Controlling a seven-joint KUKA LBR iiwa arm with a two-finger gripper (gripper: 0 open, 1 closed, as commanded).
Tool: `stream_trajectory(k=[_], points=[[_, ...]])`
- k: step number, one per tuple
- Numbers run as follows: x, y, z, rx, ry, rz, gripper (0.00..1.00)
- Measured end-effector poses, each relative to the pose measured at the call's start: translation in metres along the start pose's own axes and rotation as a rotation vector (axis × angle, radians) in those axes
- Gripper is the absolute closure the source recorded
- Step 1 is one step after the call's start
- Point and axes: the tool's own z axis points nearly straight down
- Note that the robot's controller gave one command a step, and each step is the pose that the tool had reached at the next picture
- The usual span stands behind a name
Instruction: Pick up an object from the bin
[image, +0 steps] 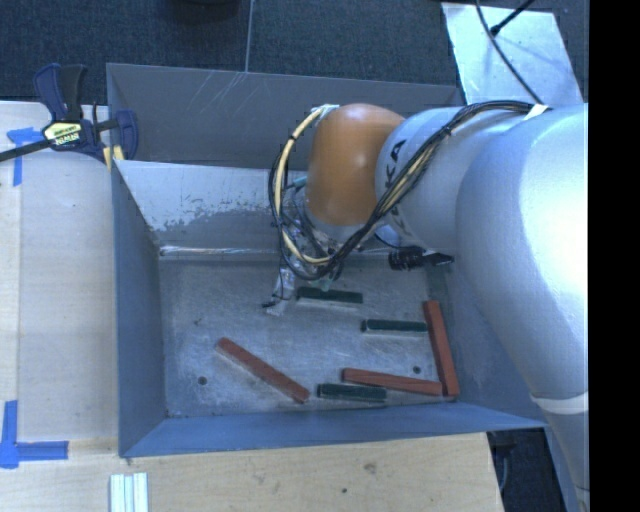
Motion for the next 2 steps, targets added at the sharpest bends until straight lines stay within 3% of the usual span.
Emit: stream_trajectory(k=[1, 2], points=[[-0.0017, -0.0001, -0.0008, -0.002, -0.005, 0.002, 1.00], [-0.0002, -0.0002, -0.0001, 0.000, 0.000, 0.001, 0.00]])
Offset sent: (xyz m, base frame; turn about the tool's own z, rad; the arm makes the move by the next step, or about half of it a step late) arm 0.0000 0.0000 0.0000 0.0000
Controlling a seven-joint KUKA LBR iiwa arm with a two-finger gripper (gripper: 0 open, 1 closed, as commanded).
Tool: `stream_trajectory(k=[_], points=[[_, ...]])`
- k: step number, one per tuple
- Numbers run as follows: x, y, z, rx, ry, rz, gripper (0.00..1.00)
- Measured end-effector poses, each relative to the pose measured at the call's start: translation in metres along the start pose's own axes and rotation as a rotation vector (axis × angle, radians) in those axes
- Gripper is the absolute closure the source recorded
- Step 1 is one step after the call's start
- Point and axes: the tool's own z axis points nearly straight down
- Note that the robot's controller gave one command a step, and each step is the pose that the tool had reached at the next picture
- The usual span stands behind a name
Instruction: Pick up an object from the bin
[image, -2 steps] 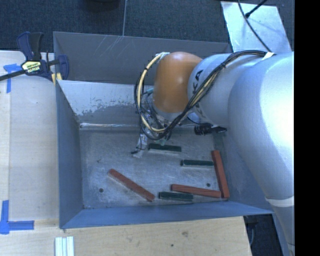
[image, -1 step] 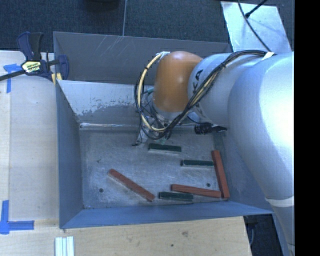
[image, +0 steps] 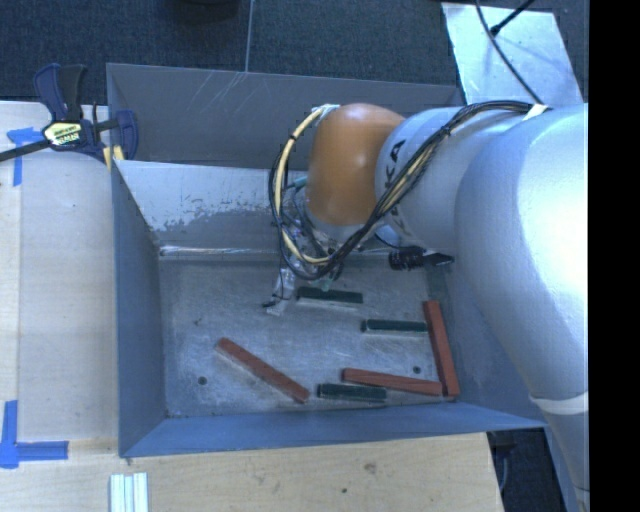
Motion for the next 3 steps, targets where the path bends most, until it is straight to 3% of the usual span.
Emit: stream_trajectory(k=[1, 2, 3], points=[[-0.0016, 0.0001, -0.0008, -0.002, -0.005, 0.001, 1.00], [-0.0001, -0.0001, 0.0002, 0.000, 0.000, 0.001, 0.00], [-0.0016, 0.0001, -0.0007, -0.002, -0.005, 0.002, 1.00]])
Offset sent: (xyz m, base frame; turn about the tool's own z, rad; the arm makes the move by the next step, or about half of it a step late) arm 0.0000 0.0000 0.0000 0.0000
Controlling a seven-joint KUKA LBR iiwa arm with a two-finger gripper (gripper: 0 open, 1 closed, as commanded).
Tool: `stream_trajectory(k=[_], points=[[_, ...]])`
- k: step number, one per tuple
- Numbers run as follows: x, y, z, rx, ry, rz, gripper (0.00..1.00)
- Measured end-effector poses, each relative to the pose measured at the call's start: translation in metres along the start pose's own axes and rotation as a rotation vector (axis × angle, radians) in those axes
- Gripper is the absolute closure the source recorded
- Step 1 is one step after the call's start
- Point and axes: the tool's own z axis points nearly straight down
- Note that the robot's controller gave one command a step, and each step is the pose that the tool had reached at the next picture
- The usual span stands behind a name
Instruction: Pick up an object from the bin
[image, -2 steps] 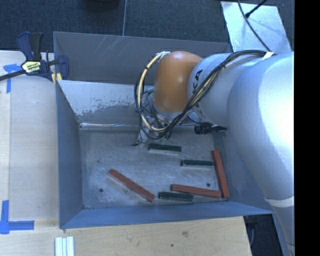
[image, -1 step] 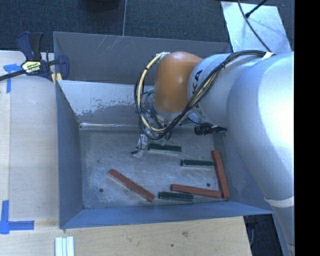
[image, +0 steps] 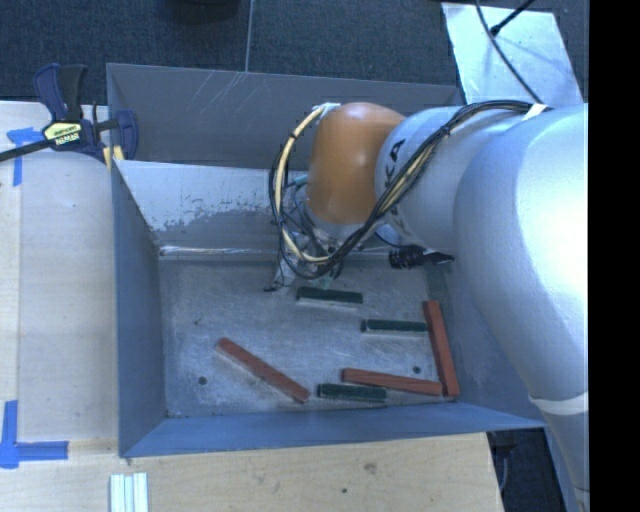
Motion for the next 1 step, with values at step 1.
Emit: stream_trajectory(k=[1], points=[[0.0014, -0.0003, 0.0007, 0.002, 0.005, 0.000, 0.00]])
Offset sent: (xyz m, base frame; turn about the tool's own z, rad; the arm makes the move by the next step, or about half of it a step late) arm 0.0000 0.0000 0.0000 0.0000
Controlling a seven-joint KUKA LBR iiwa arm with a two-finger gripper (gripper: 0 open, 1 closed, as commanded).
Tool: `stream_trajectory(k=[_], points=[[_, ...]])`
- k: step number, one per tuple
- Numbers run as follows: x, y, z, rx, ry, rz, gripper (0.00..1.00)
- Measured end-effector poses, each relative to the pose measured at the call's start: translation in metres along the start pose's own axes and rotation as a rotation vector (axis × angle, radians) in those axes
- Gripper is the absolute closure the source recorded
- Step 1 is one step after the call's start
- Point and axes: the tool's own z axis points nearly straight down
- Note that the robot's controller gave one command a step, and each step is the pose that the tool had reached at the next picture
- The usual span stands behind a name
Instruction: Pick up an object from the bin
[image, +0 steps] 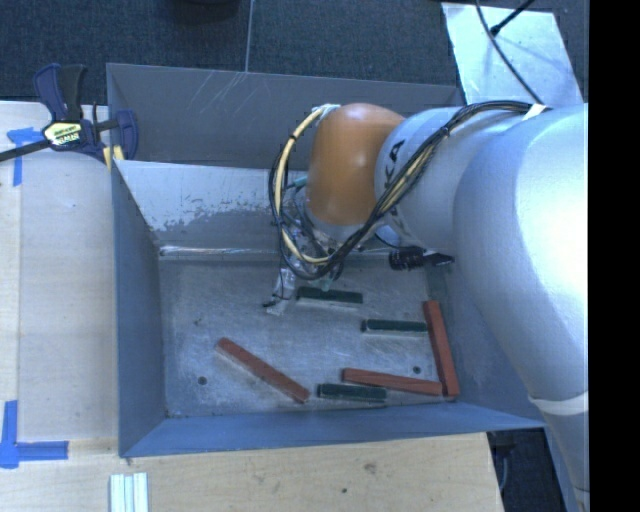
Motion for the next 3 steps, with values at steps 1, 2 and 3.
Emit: stream_trajectory(k=[1, 2, 3], points=[[-0.0014, 0.0003, -0.0007, -0.001, -0.005, 0.001, 1.00], [0.0000, 0.0000, 0.0000, 0.000, 0.000, 0.000, 0.00], [-0.0014, 0.0003, -0.0007, -0.001, -0.005, 0.000, 1.00]])
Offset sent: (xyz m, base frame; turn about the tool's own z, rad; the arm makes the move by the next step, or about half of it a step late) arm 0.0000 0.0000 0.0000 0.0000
